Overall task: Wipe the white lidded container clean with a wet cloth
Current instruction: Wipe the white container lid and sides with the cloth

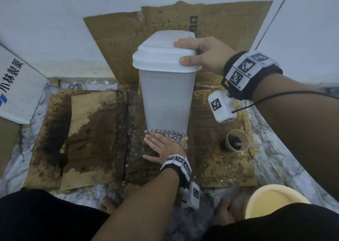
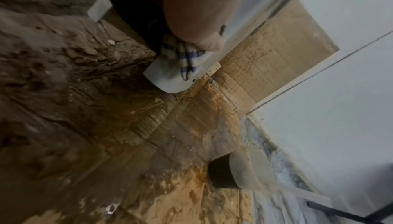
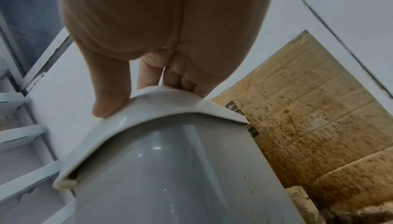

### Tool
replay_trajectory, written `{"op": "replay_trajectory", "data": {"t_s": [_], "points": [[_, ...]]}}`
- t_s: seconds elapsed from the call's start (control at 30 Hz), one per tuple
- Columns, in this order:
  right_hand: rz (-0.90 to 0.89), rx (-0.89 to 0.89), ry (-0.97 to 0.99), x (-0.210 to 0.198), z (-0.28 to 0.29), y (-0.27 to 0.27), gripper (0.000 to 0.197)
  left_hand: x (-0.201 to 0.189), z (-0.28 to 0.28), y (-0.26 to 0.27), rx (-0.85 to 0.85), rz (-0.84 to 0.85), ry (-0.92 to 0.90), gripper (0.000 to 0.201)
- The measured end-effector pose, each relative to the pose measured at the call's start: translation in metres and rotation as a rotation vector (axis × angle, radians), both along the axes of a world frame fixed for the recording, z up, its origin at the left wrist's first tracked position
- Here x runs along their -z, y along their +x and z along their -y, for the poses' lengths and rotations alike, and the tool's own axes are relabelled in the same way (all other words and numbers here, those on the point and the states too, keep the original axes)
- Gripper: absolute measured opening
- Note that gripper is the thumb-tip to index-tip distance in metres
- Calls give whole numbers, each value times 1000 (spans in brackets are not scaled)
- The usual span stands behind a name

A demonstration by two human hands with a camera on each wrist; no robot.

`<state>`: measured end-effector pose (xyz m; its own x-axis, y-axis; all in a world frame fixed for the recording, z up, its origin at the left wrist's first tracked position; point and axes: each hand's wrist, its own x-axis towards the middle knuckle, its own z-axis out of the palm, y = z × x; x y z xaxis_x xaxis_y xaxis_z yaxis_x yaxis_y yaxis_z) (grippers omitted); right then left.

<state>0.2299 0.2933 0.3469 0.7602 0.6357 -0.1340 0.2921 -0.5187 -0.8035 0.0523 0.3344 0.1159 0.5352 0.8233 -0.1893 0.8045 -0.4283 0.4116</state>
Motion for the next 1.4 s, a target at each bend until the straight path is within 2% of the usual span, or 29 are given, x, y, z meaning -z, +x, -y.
{"op": "replay_trajectory", "data": {"t_s": [0.27,0.57,0.73,0.83,0.93,1.07,1.27,1.4], "points": [[0,-11,24,4,0,-5,52,6,-4,-16,23,-128,-123,114],[-27,-13,28,4,-2,-20,53,7,-24,-41,11,-28,-243,78],[-73,10,65,5,6,-32,54,13,-45,-61,-23,92,-425,58],[-75,12,53,8,10,-44,55,13,-53,-74,-27,16,-502,53],[-57,0,13,10,13,-55,56,15,-62,-99,-43,-162,-505,50],[-53,-18,-8,15,20,-74,59,8,-80,-119,-28,-209,-502,46],[1,-57,-141,34,32,-118,65,-36,-109,-109,-92,-4,-507,41],[58,-72,-255,45,40,-154,64,-85,-116,-109,-234,360,-506,40]]}}
